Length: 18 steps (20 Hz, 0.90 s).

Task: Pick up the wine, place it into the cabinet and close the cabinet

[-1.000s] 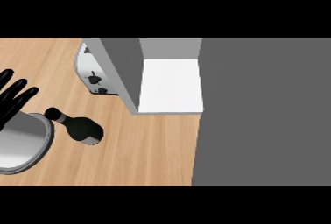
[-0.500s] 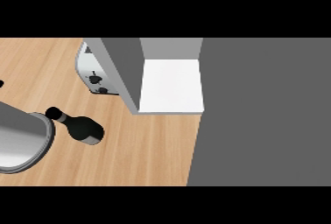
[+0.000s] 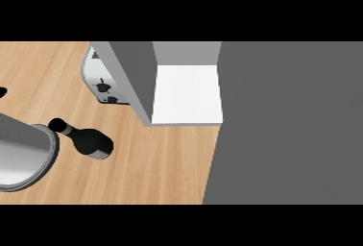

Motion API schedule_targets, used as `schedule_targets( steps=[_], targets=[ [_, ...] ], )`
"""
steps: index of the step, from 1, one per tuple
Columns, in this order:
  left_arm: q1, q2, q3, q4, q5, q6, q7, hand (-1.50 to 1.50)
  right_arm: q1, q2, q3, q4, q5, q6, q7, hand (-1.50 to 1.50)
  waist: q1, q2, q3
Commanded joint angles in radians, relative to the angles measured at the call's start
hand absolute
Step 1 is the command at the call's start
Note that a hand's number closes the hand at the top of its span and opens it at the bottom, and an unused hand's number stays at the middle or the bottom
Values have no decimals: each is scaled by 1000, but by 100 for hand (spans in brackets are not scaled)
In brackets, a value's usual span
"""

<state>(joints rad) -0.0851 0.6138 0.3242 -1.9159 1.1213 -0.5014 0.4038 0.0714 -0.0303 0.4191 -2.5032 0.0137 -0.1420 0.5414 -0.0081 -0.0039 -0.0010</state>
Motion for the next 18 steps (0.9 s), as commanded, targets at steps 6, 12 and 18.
schedule_targets(
  steps=[6,12,18],
  targets=[
    [-33,-39,-21,76,-92,-41,-4,-150,-43,-58,-8,-179,96,-52,130,-150,-4,1,0],
    [-18,-112,-40,184,-238,-122,-87,-150,-47,-90,44,-193,140,-98,150,-150,-14,1,-1],
    [-69,-154,-47,277,-332,-159,-147,-150,-88,-103,93,-202,170,-147,176,-150,-17,0,-2]
  ],
)
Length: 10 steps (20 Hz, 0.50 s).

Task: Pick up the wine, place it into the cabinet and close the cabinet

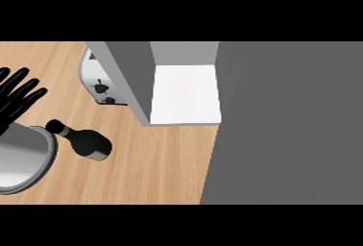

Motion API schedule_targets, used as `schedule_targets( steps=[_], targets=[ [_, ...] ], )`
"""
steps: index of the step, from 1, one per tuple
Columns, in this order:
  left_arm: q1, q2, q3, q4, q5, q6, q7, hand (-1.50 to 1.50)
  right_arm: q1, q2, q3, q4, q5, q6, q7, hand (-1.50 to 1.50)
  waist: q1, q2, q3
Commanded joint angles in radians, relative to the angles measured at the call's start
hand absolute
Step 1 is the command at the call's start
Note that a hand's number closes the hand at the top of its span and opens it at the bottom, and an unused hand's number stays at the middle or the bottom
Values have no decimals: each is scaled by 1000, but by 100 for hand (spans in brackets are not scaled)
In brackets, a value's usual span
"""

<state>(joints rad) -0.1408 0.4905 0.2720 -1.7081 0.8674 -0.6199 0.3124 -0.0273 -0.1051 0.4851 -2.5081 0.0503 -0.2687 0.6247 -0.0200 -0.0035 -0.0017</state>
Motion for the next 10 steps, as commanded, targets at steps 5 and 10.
schedule_targets(
  steps=[5,10],
  targets=[
    [-26,-60,7,169,-190,-80,-116,-150,66,-52,112,-193,168,-60,55,-150,-13,-2,0],
    [18,-99,33,225,-307,-162,-254,-150,24,-71,91,-163,151,-83,59,-150,5,0,0]
  ],
)
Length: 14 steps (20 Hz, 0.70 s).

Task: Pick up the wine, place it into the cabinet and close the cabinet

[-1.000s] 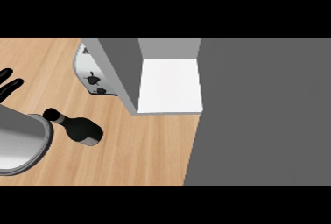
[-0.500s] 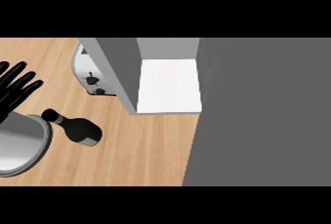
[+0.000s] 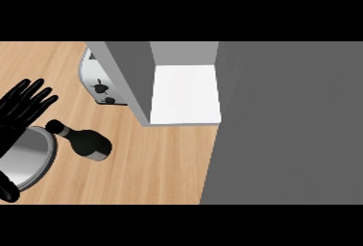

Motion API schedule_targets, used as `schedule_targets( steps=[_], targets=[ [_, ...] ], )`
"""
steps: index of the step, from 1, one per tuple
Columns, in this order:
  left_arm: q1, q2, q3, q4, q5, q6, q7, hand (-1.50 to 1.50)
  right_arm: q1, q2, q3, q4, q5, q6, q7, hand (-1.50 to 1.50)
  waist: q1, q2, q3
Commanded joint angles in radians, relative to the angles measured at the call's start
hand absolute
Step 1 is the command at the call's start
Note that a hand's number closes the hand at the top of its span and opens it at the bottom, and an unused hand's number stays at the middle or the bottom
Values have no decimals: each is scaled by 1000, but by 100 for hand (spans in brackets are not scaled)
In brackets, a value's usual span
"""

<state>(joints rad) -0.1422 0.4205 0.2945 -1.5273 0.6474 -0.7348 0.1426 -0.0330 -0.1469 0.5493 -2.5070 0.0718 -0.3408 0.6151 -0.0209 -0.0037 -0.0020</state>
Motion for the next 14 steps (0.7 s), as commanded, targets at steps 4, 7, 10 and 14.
schedule_targets(
  steps=[4,7,10,14],
  targets=[
    [57,-64,13,89,-198,-41,-157,-150,84,-74,51,-201,128,-22,21,-150,-3,-2,0],
    [3,-31,41,211,-266,-87,-247,-150,42,-66,74,-184,156,-55,43,-150,-7,0,-1],
    [-28,-31,41,250,-288,-75,-269,-150,30,-99,46,-207,148,-59,76,-150,-4,0,0],
    [-20,-39,26,340,-402,-100,-379,-150,3,-125,40,-218,135,-74,88,-150,-11,0,-1]
  ],
)
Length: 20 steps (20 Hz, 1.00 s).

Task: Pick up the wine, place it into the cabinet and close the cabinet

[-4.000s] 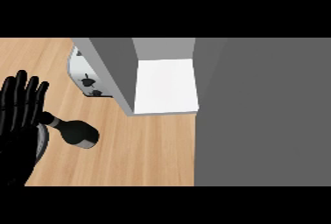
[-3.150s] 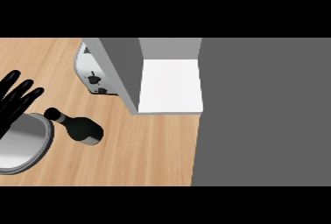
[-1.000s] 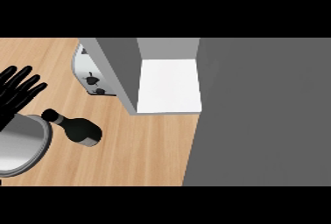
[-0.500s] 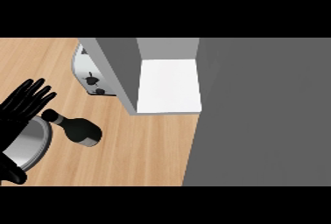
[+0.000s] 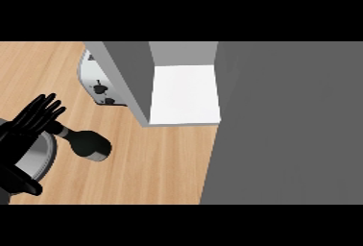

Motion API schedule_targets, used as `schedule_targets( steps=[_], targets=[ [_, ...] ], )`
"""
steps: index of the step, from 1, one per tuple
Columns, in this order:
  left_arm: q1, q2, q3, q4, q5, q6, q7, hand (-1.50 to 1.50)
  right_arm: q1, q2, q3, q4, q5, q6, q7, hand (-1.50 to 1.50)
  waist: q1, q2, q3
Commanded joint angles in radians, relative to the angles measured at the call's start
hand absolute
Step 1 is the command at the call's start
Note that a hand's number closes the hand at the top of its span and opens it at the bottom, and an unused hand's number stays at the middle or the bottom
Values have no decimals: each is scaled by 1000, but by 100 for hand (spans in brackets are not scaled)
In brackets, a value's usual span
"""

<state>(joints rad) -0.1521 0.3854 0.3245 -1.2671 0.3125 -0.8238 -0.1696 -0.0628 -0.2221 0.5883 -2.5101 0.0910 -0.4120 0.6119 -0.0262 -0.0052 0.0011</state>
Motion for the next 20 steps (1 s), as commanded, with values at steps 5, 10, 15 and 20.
schedule_targets(
  steps=[5,10,15,20],
  targets=[
    [-73,0,-18,278,-185,-16,-217,-150,39,-62,4,-169,66,-10,28,-150,-11,7,-4],
    [-114,6,-43,373,-271,44,-315,-150,-19,-53,24,-164,104,-49,96,-150,-2,6,-4],
    [-143,20,-57,448,-286,53,-376,-150,12,-92,26,-195,98,-55,75,-150,-1,4,-4],
    [-173,-7,-104,612,-352,86,-486,-150,9,-117,4,-155,49,-60,28,-150,-20,11,-6]
  ],
)
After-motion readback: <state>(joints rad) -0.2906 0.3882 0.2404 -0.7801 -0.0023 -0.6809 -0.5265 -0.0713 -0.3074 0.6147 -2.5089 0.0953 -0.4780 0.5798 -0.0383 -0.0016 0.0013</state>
